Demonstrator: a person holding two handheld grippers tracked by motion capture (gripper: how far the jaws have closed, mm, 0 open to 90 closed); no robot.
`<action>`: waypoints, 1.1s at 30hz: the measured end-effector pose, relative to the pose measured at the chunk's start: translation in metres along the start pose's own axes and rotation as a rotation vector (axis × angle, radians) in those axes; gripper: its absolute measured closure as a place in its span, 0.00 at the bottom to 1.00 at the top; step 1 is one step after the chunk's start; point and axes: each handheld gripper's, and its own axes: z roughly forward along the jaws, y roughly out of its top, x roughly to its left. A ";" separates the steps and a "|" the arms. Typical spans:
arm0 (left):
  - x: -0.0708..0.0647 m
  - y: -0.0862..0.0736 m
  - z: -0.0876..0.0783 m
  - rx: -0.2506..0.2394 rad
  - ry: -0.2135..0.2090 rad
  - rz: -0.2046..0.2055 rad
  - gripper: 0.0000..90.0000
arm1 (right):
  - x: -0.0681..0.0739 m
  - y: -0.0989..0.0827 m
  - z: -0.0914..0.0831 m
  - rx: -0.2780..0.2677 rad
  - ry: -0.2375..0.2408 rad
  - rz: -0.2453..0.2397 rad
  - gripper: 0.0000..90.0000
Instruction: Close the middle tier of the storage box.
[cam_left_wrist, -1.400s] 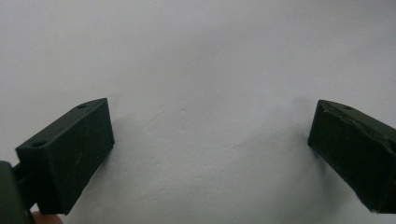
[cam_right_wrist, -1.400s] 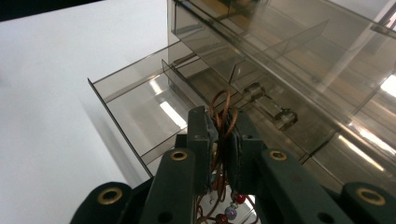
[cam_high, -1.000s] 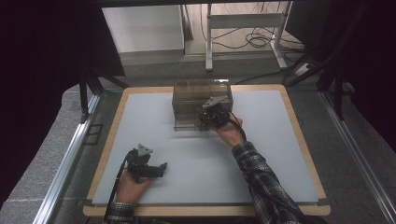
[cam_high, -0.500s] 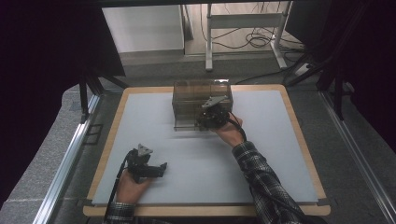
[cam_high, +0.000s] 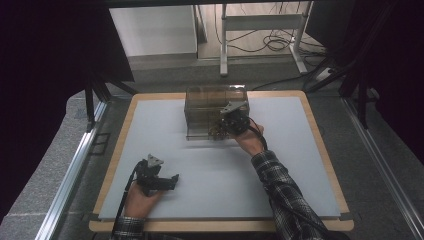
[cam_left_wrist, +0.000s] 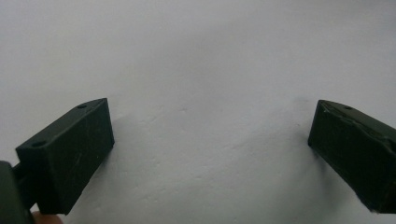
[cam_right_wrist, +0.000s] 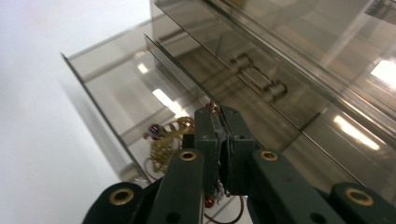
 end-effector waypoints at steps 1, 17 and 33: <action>0.000 0.000 0.000 0.000 0.000 0.000 0.01 | 0.000 -0.001 0.001 0.005 -0.010 -0.002 0.96; 0.000 0.000 0.000 0.002 0.000 0.003 0.01 | -0.005 -0.011 0.012 0.041 -0.022 0.025 0.96; 0.000 0.000 0.000 -0.001 -0.001 0.000 0.01 | 0.009 0.000 0.028 0.039 0.032 -0.004 0.96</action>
